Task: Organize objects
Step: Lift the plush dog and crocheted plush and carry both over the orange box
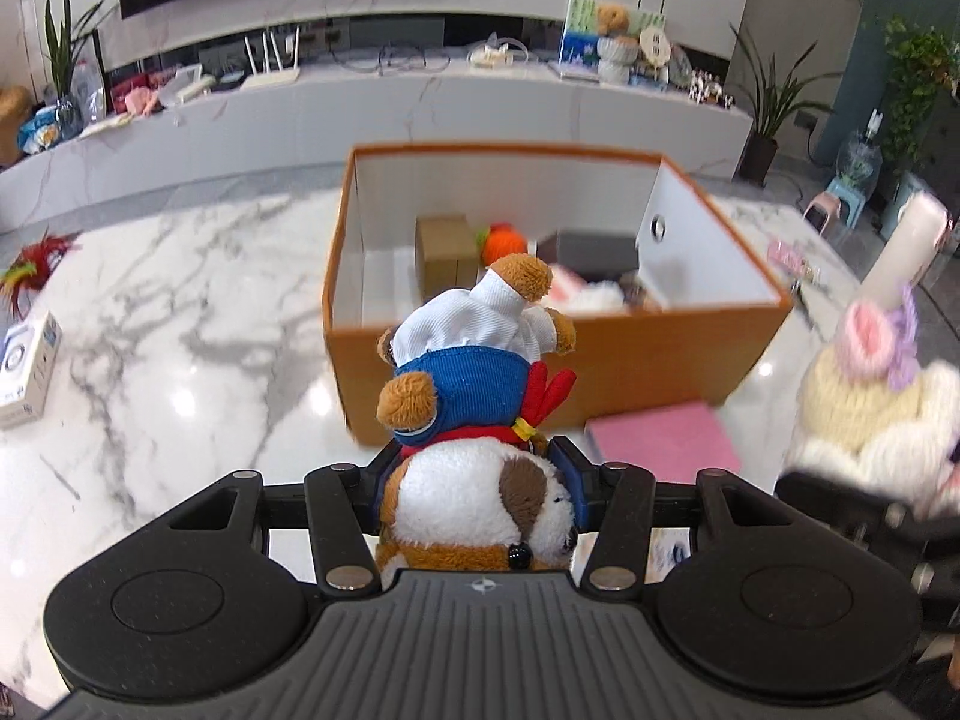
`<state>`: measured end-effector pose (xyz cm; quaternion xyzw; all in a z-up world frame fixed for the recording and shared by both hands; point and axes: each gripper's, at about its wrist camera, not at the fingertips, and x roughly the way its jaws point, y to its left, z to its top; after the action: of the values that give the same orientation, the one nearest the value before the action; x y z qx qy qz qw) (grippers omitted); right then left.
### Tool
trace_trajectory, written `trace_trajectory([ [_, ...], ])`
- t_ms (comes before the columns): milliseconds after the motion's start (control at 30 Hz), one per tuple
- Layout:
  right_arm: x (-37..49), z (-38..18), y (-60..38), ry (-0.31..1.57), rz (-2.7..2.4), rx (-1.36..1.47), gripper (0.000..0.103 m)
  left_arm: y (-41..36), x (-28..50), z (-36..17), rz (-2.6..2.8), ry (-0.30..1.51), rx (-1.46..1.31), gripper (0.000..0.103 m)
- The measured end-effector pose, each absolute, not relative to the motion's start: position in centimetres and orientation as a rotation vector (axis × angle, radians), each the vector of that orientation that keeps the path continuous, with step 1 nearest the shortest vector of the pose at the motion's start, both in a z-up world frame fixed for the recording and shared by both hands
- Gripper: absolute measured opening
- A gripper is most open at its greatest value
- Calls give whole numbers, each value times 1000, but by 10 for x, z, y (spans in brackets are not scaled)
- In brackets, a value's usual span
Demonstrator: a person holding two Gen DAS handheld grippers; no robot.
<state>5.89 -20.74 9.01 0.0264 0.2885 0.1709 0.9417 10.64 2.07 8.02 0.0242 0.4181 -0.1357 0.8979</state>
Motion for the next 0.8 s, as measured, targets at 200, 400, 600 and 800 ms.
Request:
trace_trajectory([
  [200, 103, 142, -224, 463, 299, 131, 74, 15, 148, 114, -277, 802, -13, 59],
  [400, 161, 146, -236, 389, 247, 270, 74, 8, 211, 117, -253, 737, -72, 59],
  [600, 212, 121, -228, 441, 204, 267, 74, 6, 247, 88, -238, 767, -101, 59],
  [800, 235, 99, -225, 499, 201, 278, 74, -1, 266, 70, -271, 798, -143, 59],
])
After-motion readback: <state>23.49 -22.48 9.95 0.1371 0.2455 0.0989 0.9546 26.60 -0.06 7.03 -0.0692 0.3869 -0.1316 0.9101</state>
